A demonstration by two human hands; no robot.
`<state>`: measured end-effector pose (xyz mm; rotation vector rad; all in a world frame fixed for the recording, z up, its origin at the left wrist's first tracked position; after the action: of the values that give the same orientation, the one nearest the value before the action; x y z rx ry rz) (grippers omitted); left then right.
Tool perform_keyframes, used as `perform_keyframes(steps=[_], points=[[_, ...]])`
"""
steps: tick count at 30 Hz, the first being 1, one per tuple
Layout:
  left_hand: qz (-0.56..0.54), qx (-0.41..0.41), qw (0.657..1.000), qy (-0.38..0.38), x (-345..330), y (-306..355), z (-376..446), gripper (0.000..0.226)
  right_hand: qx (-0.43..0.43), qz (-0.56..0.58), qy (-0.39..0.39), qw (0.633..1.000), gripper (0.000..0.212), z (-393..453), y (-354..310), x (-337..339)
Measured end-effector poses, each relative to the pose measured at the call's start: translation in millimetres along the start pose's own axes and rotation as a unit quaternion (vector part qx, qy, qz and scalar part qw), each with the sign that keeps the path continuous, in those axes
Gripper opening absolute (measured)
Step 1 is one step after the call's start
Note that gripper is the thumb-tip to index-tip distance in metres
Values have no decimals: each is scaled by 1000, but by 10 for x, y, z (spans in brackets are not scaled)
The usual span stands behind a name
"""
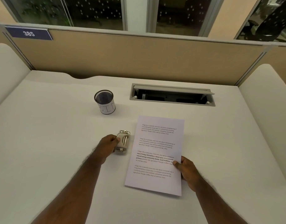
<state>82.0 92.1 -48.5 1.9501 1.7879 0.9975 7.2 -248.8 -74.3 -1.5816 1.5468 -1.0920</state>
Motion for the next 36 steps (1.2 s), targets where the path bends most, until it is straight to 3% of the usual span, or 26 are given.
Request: perform_keyframes(steps=[20, 29, 36], points=[[4, -18, 1000, 4, -373, -75, -162, 24, 5, 23, 4, 1000, 16, 35, 77, 10], [-34, -12, 998, 54, -180, -118, -98, 20, 2, 25, 15, 1000, 15, 54, 126, 35], [-6, -17, 999, 42, -251, -130, -100, 20, 1, 23, 7, 1000, 15, 58, 120, 33]])
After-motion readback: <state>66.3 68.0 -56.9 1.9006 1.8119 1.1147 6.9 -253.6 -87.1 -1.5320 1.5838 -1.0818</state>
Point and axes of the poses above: each hand's wrist, its own z-axis towards the middle knuckle, its own x-axis out of the back of the hand, y = z × x, the point moved 4 cm from there along z, towards the middle knuckle, and after that the axes turned 14 degrees about x, right-handed, at the moved point
